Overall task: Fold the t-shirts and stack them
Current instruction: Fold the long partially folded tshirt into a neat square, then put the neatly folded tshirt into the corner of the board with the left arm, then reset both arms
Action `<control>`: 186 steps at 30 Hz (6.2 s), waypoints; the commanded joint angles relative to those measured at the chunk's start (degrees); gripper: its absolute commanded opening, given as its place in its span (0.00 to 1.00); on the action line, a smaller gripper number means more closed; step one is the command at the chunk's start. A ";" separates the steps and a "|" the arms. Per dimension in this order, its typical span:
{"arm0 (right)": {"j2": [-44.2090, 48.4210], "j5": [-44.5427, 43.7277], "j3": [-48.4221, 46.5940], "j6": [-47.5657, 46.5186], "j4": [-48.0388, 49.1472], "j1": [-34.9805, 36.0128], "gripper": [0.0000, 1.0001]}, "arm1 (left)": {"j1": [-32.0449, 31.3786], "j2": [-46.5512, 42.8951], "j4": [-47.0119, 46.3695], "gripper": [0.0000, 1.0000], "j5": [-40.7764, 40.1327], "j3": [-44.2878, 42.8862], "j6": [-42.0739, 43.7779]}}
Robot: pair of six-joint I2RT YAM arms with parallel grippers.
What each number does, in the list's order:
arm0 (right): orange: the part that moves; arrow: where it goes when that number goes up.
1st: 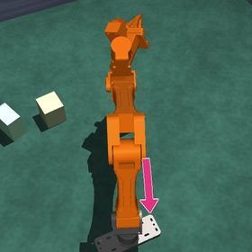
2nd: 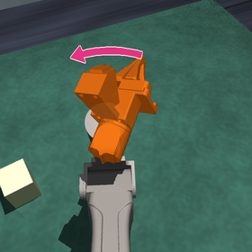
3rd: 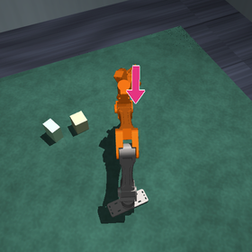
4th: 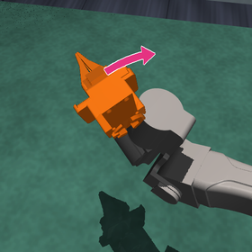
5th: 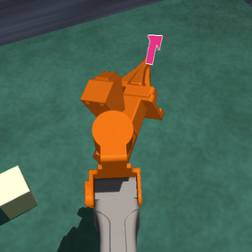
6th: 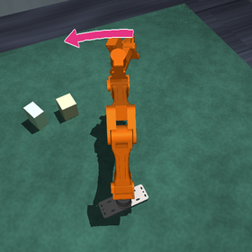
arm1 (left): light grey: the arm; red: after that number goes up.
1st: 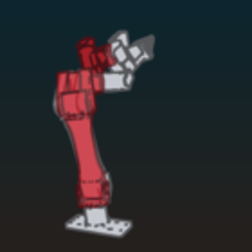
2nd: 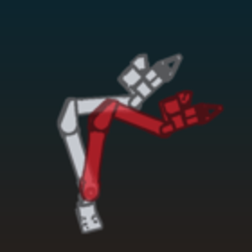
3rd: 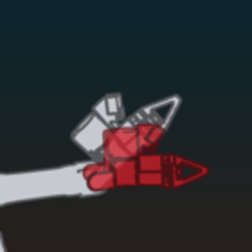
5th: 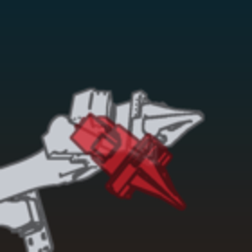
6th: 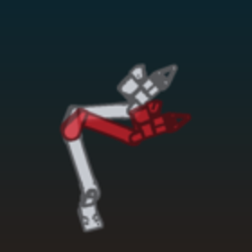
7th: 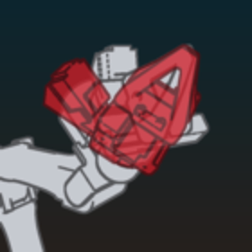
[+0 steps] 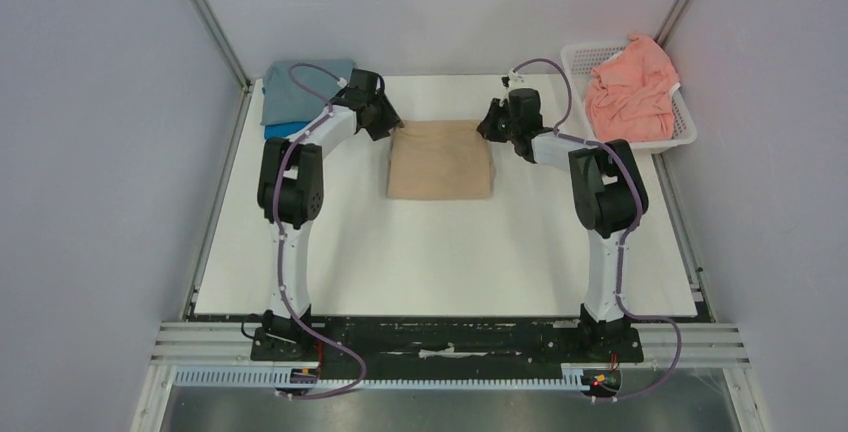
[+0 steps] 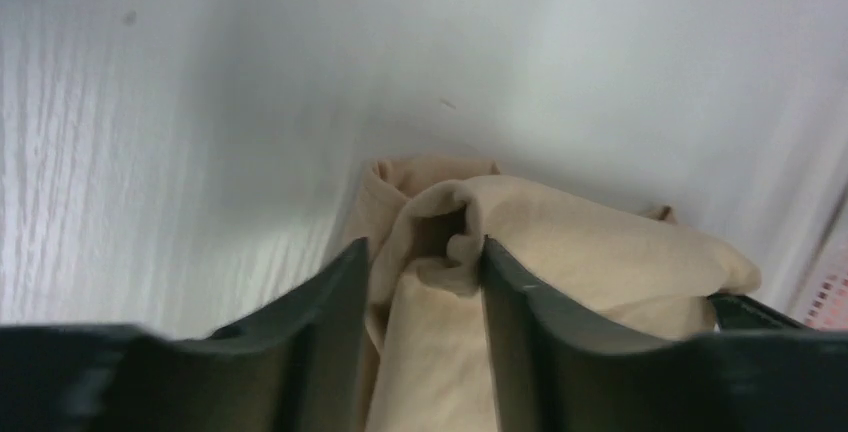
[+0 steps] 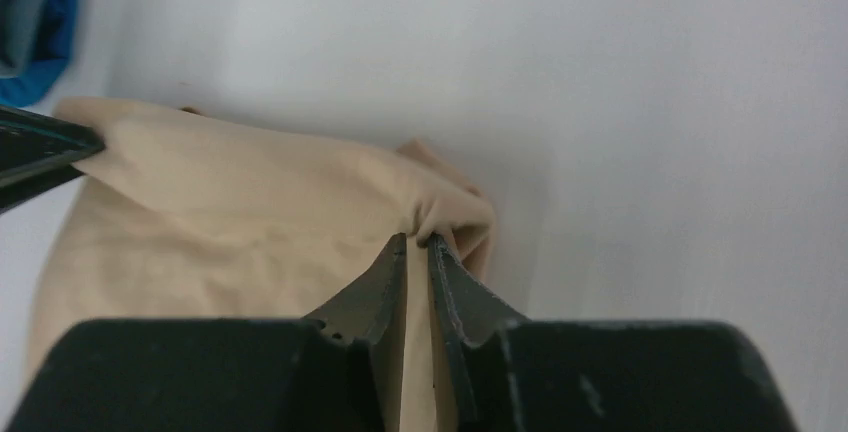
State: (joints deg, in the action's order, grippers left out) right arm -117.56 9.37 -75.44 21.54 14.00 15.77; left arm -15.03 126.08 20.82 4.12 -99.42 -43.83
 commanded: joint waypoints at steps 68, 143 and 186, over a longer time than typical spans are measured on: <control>57.93 -25.95 48.46 -7.87 2.28 0.30 0.98 | -8.27 9.26 13.20 0.02 -43.94 -23.16 37.90; 50.19 -31.03 46.69 -5.38 1.66 0.31 0.98 | 7.31 -3.26 -28.45 0.02 -40.14 -14.69 65.30; 51.85 -22.46 48.87 -3.97 1.95 0.40 0.98 | 14.89 -17.57 -38.80 0.82 -34.44 17.83 18.46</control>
State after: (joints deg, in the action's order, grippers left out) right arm -69.30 -16.95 -30.37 16.47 12.16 16.25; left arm 5.43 117.80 -11.51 -29.93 -86.89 -12.73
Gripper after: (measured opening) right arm 0.979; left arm 0.812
